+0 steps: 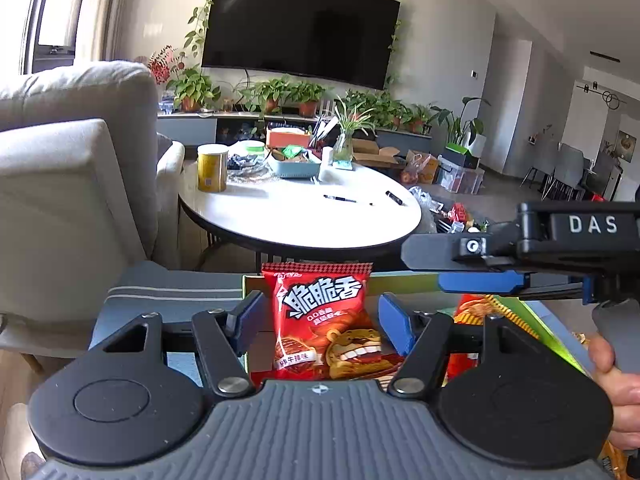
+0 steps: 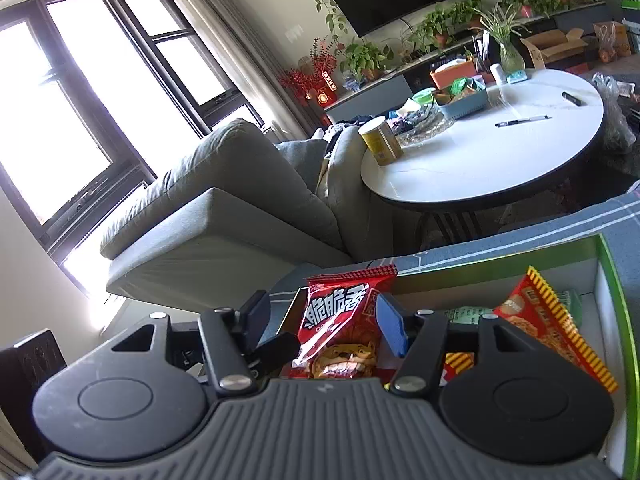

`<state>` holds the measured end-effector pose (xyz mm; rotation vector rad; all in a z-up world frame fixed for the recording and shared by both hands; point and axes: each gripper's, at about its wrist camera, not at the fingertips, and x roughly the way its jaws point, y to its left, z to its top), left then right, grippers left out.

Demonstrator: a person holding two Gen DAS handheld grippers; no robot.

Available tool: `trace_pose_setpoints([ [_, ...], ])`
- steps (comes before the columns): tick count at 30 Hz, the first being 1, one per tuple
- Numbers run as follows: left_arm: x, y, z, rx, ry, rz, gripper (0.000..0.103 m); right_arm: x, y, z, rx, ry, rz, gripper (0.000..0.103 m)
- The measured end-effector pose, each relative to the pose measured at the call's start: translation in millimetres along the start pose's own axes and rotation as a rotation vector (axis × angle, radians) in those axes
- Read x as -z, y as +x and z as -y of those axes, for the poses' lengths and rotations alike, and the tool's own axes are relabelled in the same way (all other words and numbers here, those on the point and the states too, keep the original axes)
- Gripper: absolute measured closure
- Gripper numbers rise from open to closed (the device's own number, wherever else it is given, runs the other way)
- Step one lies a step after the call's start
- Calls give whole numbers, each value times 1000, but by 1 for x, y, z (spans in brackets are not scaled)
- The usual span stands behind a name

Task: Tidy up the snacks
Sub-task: 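Lift the red bag with both grippers and carry it over the box, then lower the red bag into the box and open both grippers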

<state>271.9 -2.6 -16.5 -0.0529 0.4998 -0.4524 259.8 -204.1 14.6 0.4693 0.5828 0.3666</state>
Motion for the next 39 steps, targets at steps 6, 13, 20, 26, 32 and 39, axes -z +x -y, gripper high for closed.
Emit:
trace_pose_setpoints([
  [6, -1, -25, 11, 10, 3, 18, 39, 7, -24, -6, 2, -8, 5, 29],
  [13, 10, -58, 27, 5, 22, 15, 35, 28, -56, -15, -3, -46, 6, 29],
  [20, 29, -87, 39, -9, 38, -10, 34, 47, -82, -19, 6, -64, 12, 29],
  [26, 48, -114, 45, -9, 47, -12, 34, 63, -99, -20, 17, -71, 15, 29],
  [32, 68, -133, 52, -16, 56, -34, 34, 84, -114, -20, 48, -84, 9, 29],
  [39, 95, -155, 56, -42, 68, -40, 34, 106, -123, -21, 90, -119, -2, 29],
])
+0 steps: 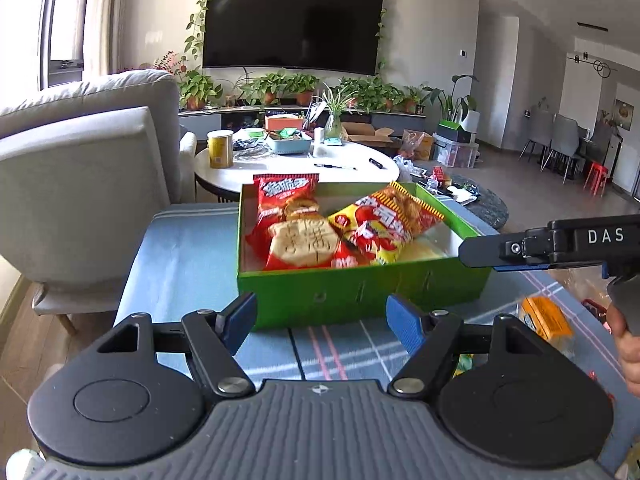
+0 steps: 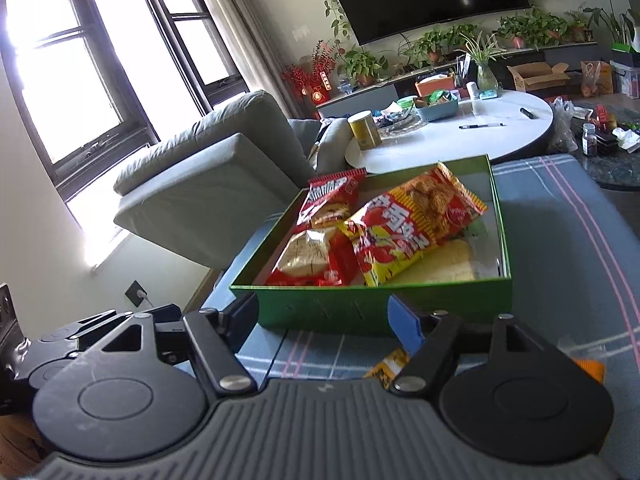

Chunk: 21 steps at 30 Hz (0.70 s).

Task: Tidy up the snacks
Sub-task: 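Lower the red bag into the box and open both grippers, then withdraw both grippers and move toward the small packs on the cloth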

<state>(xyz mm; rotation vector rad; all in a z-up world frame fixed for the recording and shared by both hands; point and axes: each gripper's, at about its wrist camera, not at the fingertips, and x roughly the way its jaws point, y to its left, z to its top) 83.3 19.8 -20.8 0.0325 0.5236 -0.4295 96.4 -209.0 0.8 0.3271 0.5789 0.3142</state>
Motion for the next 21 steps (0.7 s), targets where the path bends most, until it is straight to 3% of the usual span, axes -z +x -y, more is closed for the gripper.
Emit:
trace_pose_setpoints([
  [10, 35, -26, -3, 2, 48, -50, 34, 22, -4, -6, 3, -1, -41, 29],
  [21, 52, -36, -5, -10, 14, -81, 34, 45, -6, -26, 5, -84, -99, 29],
])
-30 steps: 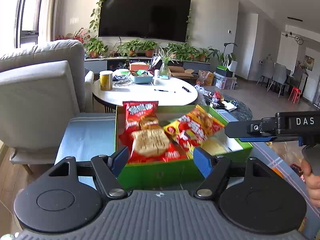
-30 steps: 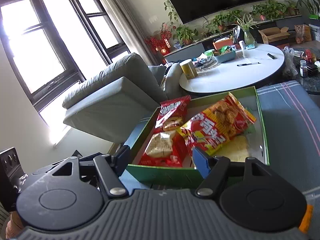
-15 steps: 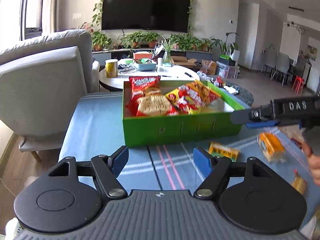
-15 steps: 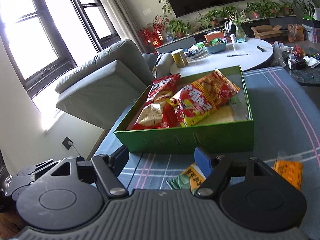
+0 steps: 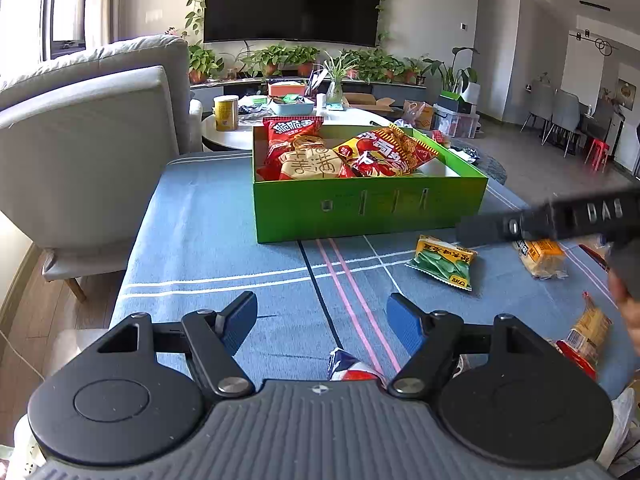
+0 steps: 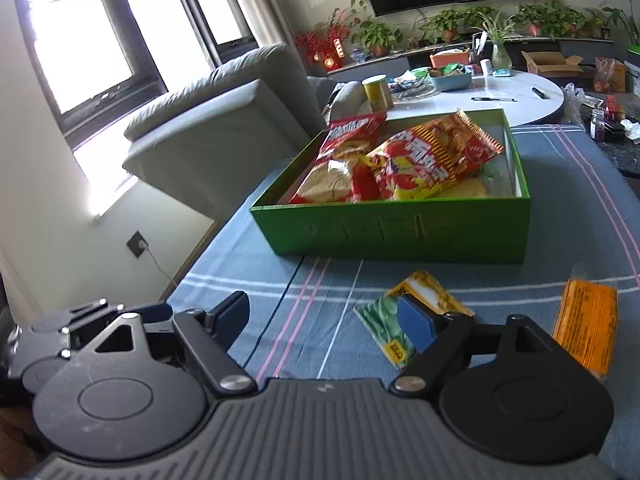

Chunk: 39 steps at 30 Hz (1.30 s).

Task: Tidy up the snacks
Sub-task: 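Withdraw both grippers and move toward the small packs on the cloth, then grasp the white-red wrapped pack with the left gripper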

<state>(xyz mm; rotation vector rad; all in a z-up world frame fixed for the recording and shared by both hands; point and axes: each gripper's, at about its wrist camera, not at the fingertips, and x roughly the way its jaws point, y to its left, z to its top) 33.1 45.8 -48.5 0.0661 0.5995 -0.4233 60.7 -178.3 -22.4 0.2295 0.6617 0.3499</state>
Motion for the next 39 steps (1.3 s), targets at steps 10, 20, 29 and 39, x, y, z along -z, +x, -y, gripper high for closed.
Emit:
trace_pose_setpoints([
  [10, 15, -22, -1, 24, 25, 8, 34, 25, 2, -16, 17, -76, -73, 29],
  [20, 35, -27, 2, 92, 74, -45, 34, 34, 2, -32, 44, -130, -102, 29],
  [29, 37, 9, 16, 67, 115, -112, 35, 36, 2, -40, 53, -142, -111, 28],
  [39, 31, 24, -3, 73, -41, -156, 62, 37, 3, -40, 36, -127, -122, 28],
])
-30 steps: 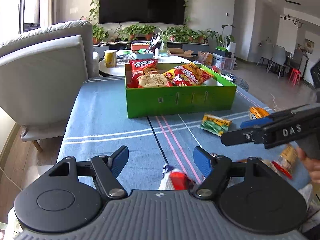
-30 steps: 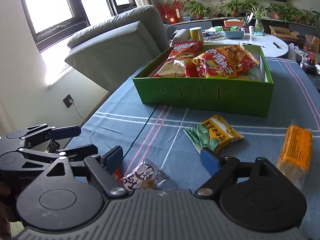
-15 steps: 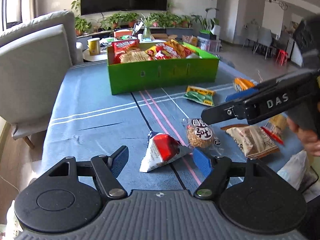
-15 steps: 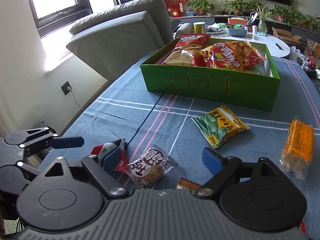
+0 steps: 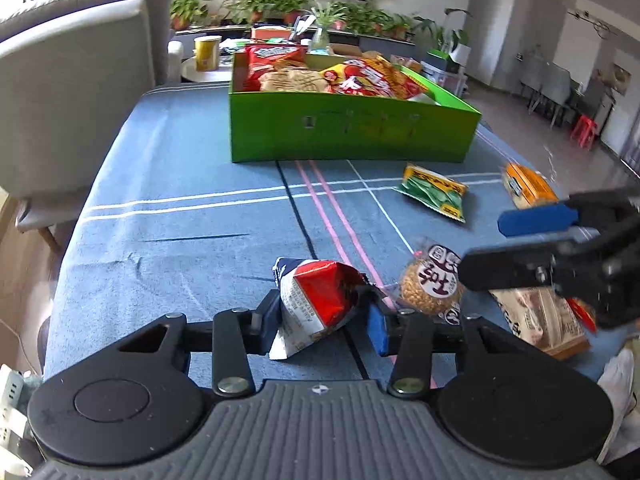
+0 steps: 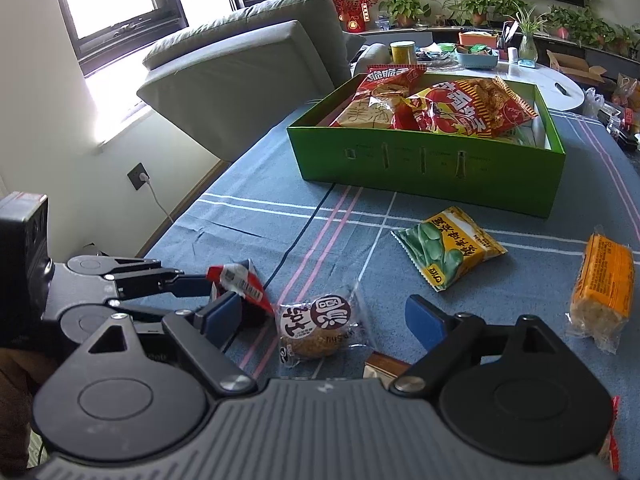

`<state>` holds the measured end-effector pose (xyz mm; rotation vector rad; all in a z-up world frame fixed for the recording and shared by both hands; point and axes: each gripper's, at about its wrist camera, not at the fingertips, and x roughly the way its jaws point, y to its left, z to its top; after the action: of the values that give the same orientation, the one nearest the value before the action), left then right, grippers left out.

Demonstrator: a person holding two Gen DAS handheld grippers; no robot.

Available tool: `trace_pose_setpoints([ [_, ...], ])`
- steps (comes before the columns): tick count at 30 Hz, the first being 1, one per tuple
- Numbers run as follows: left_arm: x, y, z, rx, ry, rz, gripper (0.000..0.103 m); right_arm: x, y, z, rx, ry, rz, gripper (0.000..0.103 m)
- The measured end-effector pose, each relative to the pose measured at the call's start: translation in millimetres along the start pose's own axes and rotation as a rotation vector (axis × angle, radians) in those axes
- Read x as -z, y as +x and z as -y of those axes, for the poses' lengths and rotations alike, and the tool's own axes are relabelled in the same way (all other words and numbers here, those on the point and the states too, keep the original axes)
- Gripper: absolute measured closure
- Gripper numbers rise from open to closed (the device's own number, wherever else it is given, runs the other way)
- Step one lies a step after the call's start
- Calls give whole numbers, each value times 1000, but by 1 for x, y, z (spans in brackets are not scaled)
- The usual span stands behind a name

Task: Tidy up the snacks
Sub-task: 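Grasp the white-red wrapped pack with the left gripper, then grasp the round cookie pack with the right gripper while the left gripper holds the white-red pack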

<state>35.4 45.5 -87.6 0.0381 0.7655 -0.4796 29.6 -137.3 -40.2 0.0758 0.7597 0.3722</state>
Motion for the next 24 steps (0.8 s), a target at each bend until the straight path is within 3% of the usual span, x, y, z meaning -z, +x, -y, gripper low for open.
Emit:
trace_pose_setpoints([
  [6, -4, -10, -9, -28, -64, 37, 62, 3, 5, -4, -2, -38, -37, 28],
  [16, -8, -29, -11, -71, -84, 95, 62, 15, 14, -18, 75, -253, -121, 26],
  [24, -12, -38, -2, -48, -62, 126, 62, 18, 34, -10, 139, -246, -170, 25],
])
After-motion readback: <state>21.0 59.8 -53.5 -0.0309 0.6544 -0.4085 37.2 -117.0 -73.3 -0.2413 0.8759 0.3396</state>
